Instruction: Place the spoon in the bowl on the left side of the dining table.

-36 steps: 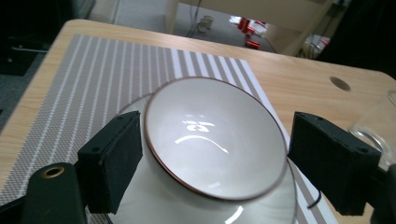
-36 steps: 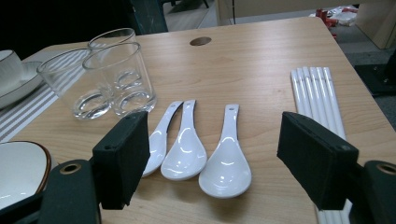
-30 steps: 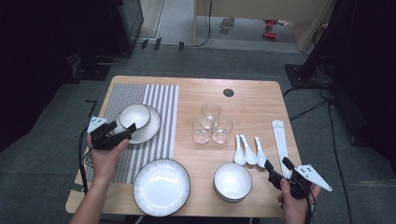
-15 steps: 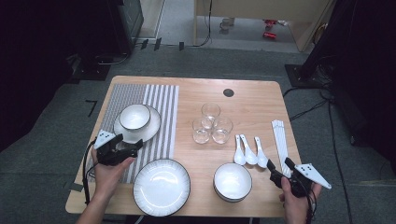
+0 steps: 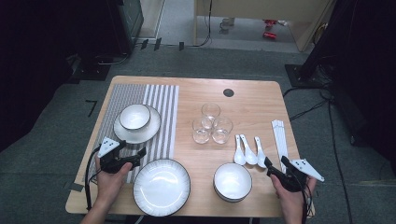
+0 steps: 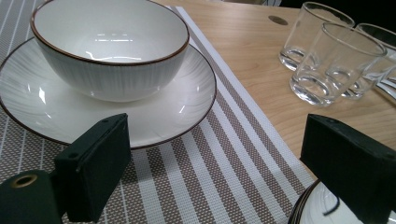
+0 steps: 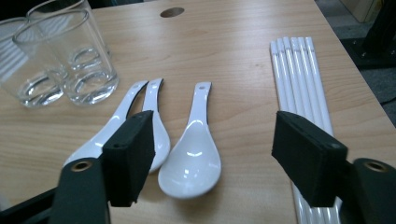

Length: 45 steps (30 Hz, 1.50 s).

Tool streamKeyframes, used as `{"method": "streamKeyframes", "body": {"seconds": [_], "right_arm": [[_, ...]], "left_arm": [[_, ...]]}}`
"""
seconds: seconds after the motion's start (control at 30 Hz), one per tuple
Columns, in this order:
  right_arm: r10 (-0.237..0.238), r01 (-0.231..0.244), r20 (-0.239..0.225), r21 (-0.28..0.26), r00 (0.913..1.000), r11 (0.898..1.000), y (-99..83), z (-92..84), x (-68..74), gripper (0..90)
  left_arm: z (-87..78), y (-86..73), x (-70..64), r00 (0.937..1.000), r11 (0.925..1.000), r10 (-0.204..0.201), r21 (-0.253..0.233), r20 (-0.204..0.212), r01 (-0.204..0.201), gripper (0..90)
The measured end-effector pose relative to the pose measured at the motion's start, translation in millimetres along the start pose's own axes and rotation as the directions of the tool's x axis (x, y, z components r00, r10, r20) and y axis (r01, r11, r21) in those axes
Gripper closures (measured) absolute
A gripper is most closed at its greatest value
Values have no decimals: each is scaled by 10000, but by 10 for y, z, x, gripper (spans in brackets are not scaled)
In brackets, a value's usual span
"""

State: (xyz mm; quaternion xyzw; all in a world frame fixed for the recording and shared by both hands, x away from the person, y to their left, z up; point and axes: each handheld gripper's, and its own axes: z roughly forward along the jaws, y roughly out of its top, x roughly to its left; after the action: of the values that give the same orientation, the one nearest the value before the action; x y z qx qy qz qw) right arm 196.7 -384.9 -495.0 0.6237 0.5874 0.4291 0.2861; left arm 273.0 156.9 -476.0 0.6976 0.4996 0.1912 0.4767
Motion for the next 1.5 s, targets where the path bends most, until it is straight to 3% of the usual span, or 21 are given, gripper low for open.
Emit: {"method": "streamKeyframes", "body": {"seconds": [0.13,0.23,0.43,0.5,0.8,1.03,1.3,1.5], "right_arm": [[360,-374,389,359,9986,9987,105,81,20,401],[335,-350,228,684,9992,9970,186,201,-7,477],[1169,-1153,-131,869,9931,9895,127,401,-109,560],[1113,-1096,-92,1147,9937,9873,90,462,-92,563],[1045,-992,-329,1345,9940,9859,73,604,-14,534],[753,-743,1,1617,9972,9840,49,675,2,534],[791,-839,355,1628,9962,9831,40,660,-55,560],[1069,-1072,109,1730,9942,9791,28,602,-90,513]], "left_arm": [[13,-4,15,10000,10000,2,50,-55,-1,85],[14,-7,40,9999,10000,-22,83,-107,23,85],[28,-2,44,9999,10000,10,76,-134,-9,86],[52,-14,31,9998,9998,144,172,-132,-142,86],[81,-36,-16,9992,9987,387,338,-120,-383,86],[102,-47,-15,9990,9981,431,454,-138,-424,86],[104,-49,1,9991,9982,391,472,-163,-383,86],[102,-52,10,9991,9980,397,492,-179,-388,87]]}}
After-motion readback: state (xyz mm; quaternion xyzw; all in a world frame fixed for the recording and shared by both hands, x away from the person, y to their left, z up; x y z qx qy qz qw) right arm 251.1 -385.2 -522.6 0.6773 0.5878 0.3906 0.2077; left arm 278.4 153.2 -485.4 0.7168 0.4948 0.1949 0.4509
